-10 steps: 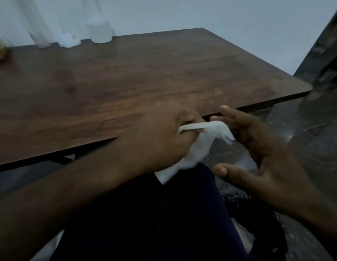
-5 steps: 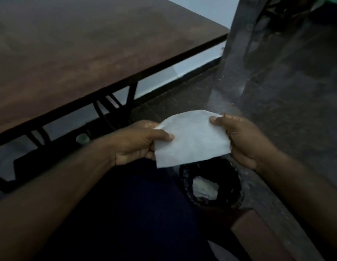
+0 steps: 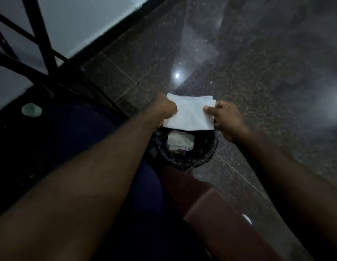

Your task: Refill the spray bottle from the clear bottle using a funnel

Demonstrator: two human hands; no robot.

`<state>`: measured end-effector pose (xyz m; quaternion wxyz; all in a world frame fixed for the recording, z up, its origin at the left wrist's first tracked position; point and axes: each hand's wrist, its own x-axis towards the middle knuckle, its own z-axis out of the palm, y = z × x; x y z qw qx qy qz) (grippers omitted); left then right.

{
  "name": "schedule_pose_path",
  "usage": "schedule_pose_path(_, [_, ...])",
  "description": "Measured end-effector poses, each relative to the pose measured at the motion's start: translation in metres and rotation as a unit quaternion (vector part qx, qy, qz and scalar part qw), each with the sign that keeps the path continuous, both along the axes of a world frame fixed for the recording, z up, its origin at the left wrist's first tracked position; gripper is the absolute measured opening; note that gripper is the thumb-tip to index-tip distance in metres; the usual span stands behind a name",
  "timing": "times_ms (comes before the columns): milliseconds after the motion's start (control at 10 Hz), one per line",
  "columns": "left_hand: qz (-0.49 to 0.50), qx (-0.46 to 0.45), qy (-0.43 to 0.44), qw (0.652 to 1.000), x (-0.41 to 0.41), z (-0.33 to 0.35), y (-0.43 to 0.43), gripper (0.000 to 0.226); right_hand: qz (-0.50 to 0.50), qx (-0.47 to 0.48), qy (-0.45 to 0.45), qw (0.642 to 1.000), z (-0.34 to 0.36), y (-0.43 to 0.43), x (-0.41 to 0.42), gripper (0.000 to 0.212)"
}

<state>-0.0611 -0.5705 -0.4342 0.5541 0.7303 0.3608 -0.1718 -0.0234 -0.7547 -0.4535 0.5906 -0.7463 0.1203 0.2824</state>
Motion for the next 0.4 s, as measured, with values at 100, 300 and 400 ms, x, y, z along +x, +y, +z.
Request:
schedule_pose_path(100, [-0.027, 0.003, 0.086, 0.996, 0.000, -0.035, -0.009, 0.042, 0.003, -0.051, 0.018, 0.999, -0.036, -0.010, -0.006, 0.014])
schedule_pose_path(300, [-0.067, 0.009, 0.164, 0.984, 0.009, -0.069, -0.005, 0.035, 0.025, -0.089, 0.014, 0.996, -0.070, -0.013, -0.007, 0.010])
schedule_pose_path(400, [-0.097, 0.059, 0.178, 0.978, 0.010, -0.069, -0.003, 0.036, 0.052, -0.126, 0.040, 0.990, -0.090, -0.015, -0.006, 0.023])
